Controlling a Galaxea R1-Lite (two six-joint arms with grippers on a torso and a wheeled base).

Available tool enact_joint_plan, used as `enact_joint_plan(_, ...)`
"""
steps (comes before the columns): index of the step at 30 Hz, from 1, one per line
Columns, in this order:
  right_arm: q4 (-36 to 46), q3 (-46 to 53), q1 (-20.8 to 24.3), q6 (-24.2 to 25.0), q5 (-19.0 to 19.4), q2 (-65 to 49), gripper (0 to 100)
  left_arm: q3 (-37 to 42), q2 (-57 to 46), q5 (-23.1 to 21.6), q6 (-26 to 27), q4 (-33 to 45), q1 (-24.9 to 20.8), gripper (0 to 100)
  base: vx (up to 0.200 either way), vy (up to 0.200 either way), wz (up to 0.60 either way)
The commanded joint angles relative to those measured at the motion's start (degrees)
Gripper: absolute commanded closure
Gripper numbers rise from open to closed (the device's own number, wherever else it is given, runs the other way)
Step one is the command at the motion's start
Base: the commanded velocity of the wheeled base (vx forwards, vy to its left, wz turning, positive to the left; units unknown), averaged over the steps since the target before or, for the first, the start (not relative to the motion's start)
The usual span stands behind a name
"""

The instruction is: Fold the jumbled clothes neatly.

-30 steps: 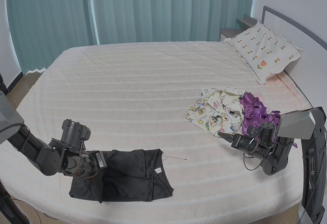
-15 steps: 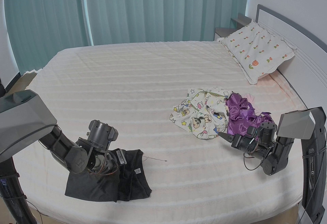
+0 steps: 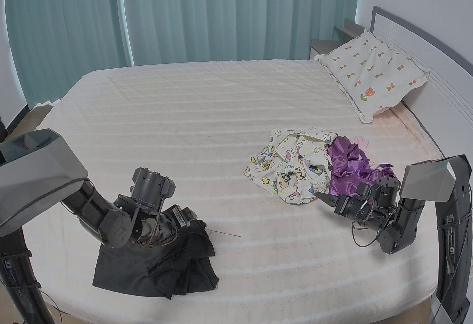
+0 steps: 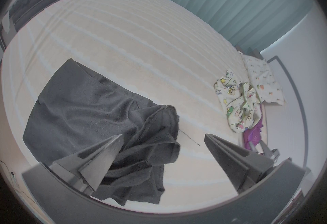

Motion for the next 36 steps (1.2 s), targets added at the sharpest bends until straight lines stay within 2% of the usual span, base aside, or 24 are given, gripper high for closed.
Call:
enact_joint_plan(1, -0.01, -0.01, 0.04, -0.02, -0.01, 0.17, 0, 4.64, -6.21, -2.67, -2.57, -1.11, 0.25, 0, 0.000, 0.000, 0.00)
enact_joint_plan(7, -0.10, 0.26, 0.47, 0.07, -0.01, -0.01, 0, 10.97, -9.20, -7.06, -4.50, -1.11, 0.16, 0, -0.133, 0.000, 0.00)
enact_joint_plan(8, -0.10, 0.52, 0.83, 0.07, 0.08, -0.18, 0, 11.50, -9.20, -7.85, -8.37, -0.94, -0.02, 0, -0.200, 0.000, 0.00)
enact_joint_plan(10, -0.10, 0.52, 1.00, 0.07, 0.08, -0.09, 0, 12.37, -9.02, -8.73, -11.36, -1.20, -0.02, 0, -0.200, 0.000, 0.00)
enact_joint_plan(13, -0.10, 0.52, 1.27, 0.07, -0.01, -0.01, 0, 13.34, -8.85, -10.14, -11.54, -1.20, 0.07, 0, -0.133, 0.000, 0.00)
enact_joint_plan(14, -0.01, 0.52, 1.35, 0.07, -0.01, 0.17, 0, 13.96, -8.76, -11.81, -11.62, -1.20, 0.34, 0, 0.000, 0.000, 0.00)
enact_joint_plan(27, 0.16, 0.87, 2.14, 0.07, -0.10, 0.70, 0, 13.78, -9.11, -12.25, -13.38, -1.11, 1.92, 0, 0.000, 0.000, 0.00)
enact_joint_plan(29, 0.16, 0.87, 2.23, 0.07, -0.10, 0.70, 0, 13.96, -9.29, -12.51, -13.47, -1.20, 2.36, 0, 0.000, 0.200, 0.00)
enact_joint_plan(36, 0.08, 0.87, 2.58, 0.07, -0.10, 0.78, 0, 15.63, -9.81, -23.93, -12.42, -4.98, 15.10, 0, 0.000, 0.200, 0.00)
